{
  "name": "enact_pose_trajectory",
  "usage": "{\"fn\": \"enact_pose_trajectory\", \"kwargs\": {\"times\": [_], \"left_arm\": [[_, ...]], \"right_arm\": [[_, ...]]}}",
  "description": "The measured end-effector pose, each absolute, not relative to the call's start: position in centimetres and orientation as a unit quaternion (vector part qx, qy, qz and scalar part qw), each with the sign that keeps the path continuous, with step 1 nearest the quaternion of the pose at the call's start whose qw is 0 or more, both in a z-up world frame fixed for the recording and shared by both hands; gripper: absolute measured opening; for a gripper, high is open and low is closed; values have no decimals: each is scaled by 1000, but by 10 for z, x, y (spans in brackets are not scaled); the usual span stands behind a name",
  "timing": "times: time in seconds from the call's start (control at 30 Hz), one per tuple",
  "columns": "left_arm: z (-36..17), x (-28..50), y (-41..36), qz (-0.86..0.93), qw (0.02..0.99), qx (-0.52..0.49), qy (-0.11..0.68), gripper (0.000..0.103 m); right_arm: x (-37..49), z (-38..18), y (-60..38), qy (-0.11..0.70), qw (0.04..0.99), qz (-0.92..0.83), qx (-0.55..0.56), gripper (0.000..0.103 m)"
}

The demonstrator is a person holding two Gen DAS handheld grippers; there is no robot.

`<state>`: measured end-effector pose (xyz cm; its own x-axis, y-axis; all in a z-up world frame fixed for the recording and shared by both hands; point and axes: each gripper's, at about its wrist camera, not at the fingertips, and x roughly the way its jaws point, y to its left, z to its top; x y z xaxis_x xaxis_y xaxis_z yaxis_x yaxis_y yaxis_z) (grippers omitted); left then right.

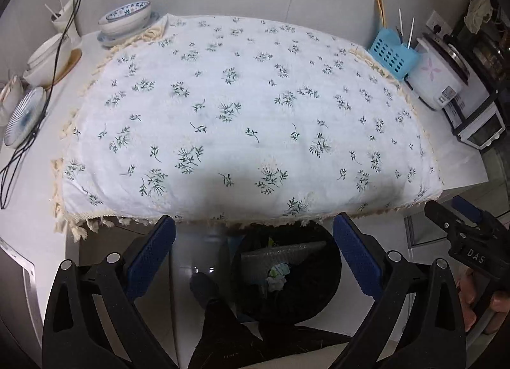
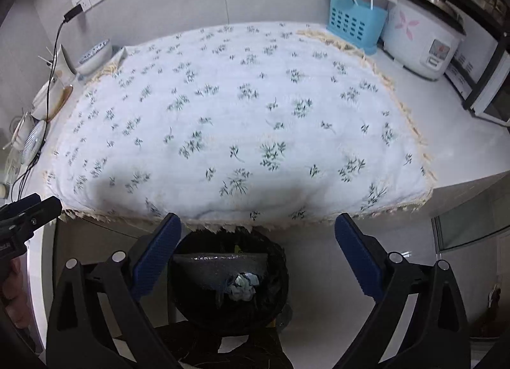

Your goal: Collect trash

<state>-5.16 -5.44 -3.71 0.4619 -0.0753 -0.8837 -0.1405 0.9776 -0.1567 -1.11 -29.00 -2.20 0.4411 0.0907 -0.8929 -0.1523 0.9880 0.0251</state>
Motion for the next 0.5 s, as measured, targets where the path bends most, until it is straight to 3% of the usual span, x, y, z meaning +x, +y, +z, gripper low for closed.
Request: {"fn": "enact_pose_trajectory", "kwargs": {"times": [0.5], "left_arm": [[1,-55,-53,17,859,-84,504,97]], "right_arm": [[-12,20,-293,514,855,71,-24,93]]}}
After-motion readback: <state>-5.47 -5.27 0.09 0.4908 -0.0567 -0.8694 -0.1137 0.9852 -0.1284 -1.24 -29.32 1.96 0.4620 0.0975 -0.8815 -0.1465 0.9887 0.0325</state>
